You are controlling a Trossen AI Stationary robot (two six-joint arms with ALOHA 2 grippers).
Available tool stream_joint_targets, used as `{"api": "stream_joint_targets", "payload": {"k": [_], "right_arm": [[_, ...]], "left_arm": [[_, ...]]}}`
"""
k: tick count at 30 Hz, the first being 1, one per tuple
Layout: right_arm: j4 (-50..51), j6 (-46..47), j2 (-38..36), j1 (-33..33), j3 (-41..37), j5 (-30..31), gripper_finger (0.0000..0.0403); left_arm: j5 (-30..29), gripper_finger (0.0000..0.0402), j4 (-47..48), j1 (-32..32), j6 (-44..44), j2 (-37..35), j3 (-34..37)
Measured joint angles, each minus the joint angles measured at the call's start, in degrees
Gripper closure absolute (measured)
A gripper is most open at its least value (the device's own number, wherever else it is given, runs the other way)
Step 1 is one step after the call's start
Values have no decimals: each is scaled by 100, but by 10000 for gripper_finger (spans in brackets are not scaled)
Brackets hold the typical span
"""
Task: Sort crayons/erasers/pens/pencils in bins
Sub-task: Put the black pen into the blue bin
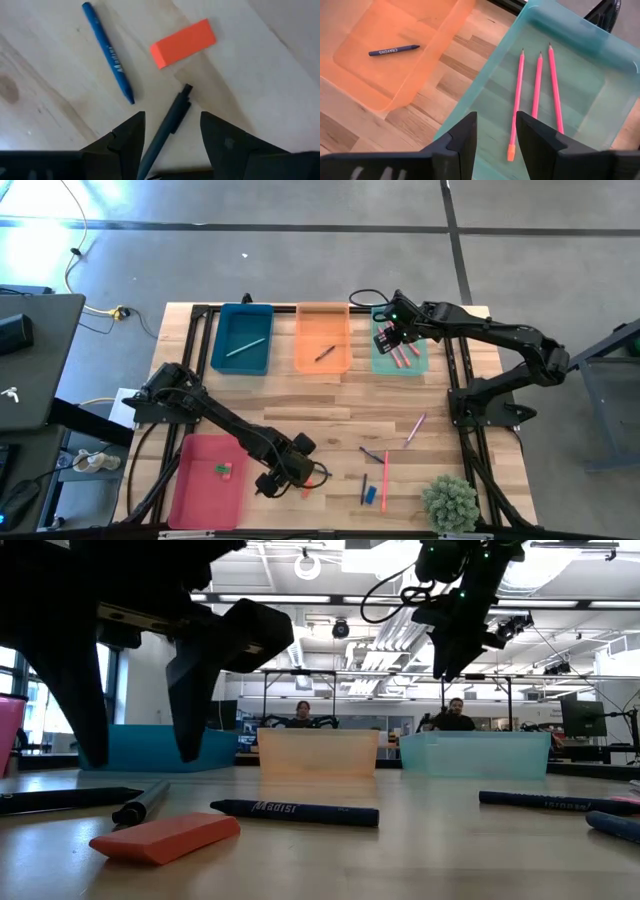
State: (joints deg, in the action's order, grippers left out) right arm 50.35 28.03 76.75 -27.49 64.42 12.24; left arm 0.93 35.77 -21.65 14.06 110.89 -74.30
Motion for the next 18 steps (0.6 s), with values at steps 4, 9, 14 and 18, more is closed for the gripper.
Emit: {"api": "stream_joint_targets", "payload": {"k": [4,9,14,18], "right_arm": [[4,2,2,-2,0,-56,274],[-1,2,0,0,0,-71,274],[0,2,1,0,0,-74,274],[0,2,1,0,0,-76,274]], "left_arm": [[17,233,-8,-15,112,0,0],[34,233,-19,-15,206,30,-2],[81,232,84,-15,266,188,2],[74,232,59,5,475,188,2]]}}
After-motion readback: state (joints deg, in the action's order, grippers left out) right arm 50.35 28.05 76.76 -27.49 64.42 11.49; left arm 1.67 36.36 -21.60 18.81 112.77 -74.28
